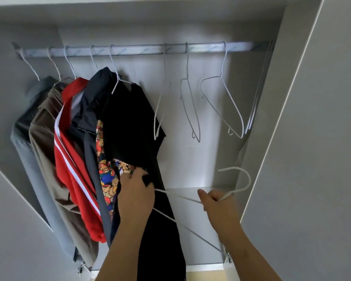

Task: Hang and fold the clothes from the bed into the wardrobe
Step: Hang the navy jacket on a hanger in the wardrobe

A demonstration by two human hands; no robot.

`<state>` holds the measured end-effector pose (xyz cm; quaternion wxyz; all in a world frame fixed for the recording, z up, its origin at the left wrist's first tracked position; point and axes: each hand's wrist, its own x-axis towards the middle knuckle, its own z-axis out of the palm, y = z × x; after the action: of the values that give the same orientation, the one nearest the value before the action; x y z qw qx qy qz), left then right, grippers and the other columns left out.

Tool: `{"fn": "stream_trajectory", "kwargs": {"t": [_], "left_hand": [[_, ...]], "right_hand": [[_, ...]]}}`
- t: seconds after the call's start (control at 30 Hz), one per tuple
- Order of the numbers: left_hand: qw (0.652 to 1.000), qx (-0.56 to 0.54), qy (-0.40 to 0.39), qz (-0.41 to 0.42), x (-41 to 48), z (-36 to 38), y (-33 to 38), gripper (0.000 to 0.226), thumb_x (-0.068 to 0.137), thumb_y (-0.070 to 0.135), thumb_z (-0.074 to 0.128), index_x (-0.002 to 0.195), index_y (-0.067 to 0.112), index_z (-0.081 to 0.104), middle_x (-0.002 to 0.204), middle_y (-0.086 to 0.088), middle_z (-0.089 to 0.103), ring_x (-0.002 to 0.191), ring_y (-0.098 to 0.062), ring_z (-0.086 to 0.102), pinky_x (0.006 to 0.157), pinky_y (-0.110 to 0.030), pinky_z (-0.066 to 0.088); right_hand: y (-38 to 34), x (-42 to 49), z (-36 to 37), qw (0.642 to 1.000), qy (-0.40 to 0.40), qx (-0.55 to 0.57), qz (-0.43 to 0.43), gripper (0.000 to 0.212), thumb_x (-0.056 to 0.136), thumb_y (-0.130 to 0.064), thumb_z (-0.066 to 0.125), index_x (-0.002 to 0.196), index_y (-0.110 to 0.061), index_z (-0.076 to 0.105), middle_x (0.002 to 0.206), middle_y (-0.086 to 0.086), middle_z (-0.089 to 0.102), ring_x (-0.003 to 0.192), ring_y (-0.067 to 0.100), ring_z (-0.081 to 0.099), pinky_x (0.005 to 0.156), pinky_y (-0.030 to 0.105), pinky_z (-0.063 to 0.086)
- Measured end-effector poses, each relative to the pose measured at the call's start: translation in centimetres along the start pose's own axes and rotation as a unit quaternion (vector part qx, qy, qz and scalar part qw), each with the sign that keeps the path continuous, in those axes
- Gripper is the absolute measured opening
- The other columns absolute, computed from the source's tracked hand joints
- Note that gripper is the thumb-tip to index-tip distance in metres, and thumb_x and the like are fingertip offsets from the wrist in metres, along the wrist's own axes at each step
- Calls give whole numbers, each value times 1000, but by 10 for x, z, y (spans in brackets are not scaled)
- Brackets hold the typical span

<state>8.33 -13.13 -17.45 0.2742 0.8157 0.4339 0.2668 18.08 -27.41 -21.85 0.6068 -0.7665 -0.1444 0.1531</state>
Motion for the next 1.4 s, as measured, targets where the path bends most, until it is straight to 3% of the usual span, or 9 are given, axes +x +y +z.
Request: {"fn": "stream_trajectory", "kwargs": {"t": [0.17,0.33,0.47,0.57,0.73,0.8,0.9,1.23,1.4], "left_hand": [[995,-79,-38,48,3,5,11,22,83,9,58,104,17,60,101,-1,48,77,-12,47,69,-22,34],[960,-208,-159,101,-7,4,18,35,78,5,61,82,39,57,93,12,54,81,1,52,73,-12,41],[939,79,-9,335,7,-6,5,13,82,34,58,92,36,67,103,22,59,107,-9,48,96,-30,28],[886,205,-75,409,17,-8,3,31,90,50,44,113,36,60,112,13,61,120,-15,47,106,-36,21],[901,124,-97,404,25,-4,4,40,89,49,40,111,24,62,93,4,66,90,-17,60,82,-32,43],[927,45,-52,368,20,-2,7,33,87,44,51,108,22,66,93,3,69,88,-16,63,77,-30,48],[955,13,10,296,17,-3,13,26,87,38,59,110,26,63,95,7,68,88,-11,62,70,-21,43],[968,-140,38,207,26,-18,22,16,82,27,66,97,32,65,89,16,65,90,-9,63,81,-31,51],[951,-227,-5,209,33,-39,22,32,81,18,68,77,48,59,79,27,66,80,6,62,69,-7,46]], "right_hand": [[-12,-3,24,999,-30,25,-18,46,90,-23,59,50,-12,39,31,-11,31,31,4,28,37,9,24],[-26,3,33,996,-26,79,26,51,89,-21,52,39,-20,44,35,-11,36,36,5,31,49,24,29],[-33,11,27,998,-11,69,-2,45,89,-22,51,45,-14,46,34,-10,33,33,3,29,50,25,29],[-34,12,25,998,-8,66,-11,52,89,-24,51,37,-18,47,33,-9,34,36,5,29,52,27,29],[-47,14,19,992,56,55,-98,35,88,-26,59,59,-7,56,43,-2,49,42,4,43,50,11,38],[-51,11,17,979,98,57,-167,18,85,-21,63,68,-24,58,67,-11,60,64,-4,53,62,1,37],[-48,2,17,966,127,61,-218,29,83,-12,64,77,-39,56,85,-24,59,90,-12,51,75,-1,35],[-5,4,26,973,-205,-5,-110,39,83,-14,50,84,-50,63,85,-19,68,78,-5,63,67,6,44],[38,4,26,965,-237,-94,-62,46,78,-17,52,110,-50,50,105,-21,59,100,1,58,89,20,47]]}}
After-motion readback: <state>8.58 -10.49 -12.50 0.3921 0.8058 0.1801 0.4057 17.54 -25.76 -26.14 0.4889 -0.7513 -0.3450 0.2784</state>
